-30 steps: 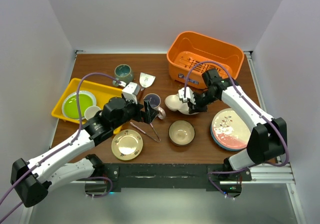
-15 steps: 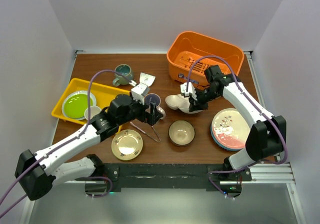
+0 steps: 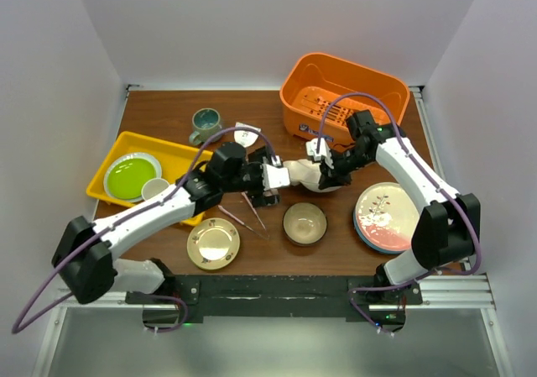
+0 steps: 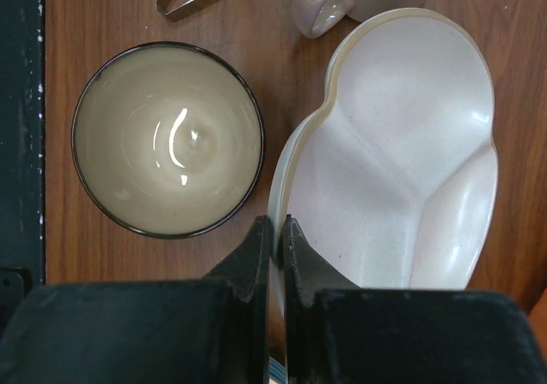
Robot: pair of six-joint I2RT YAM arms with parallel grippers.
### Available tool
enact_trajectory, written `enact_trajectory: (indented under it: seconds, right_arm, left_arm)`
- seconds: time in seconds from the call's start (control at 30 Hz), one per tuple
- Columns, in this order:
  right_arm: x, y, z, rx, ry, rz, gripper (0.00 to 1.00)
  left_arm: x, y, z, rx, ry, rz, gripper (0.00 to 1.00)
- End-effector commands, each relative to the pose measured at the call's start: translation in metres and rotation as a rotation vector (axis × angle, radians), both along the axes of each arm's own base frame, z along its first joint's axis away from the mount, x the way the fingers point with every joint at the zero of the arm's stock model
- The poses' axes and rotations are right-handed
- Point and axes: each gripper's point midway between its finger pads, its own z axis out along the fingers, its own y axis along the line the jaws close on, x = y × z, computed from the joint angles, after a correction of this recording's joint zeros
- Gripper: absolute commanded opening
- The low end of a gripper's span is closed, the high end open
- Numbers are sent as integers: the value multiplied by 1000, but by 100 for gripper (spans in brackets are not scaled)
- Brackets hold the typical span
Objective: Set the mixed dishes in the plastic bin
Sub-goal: Pick up the plate at the center of the board.
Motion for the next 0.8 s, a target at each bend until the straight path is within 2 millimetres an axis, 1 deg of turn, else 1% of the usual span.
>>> enact_trajectory:
  seconds: [0.0,0.07,0.13,0.17,0.23,0.27,0.3,0.33,0.37,0.47,0.63,0.77]
  right_arm:
    - [10,14,43,138,-138,67,0]
    - [8,13,41,139,-132,71,0]
    - [6,12,41,142,-136,77,0]
    - [5,11,41,143,-134,74,0]
    - [4,10,40,150,-133,79,0]
    - [4,9,40,151,-132,77,0]
    - [4,9,40,152,-134,83,0]
    - [4,8,41,160,-133,81,0]
    - [4,7,41,162,-126,78,0]
    - [3,5,45,177,-129,82,0]
    - [0,6,52,195,-145,90,0]
    - [-3,6,53,200,-140,97,0]
  left_arm:
    - [16,-28,13,57,-237,-206,100]
    - [22,-38,7,71,-226,-230,98]
    - [25,-44,1,79,-214,-253,96]
    - [26,-51,-3,76,-199,-274,95]
    - [26,-57,-7,68,-176,-291,91]
    - [26,-63,-10,62,-159,-312,86]
    - [26,-65,-13,65,-146,-317,83]
    - [28,-68,-11,60,-144,-318,80]
    - [29,-69,-20,75,-120,-320,73]
    - [31,-70,-31,98,-93,-316,66]
    - [32,-72,-40,110,-84,-313,65]
    - [34,-71,-52,133,-67,-306,64]
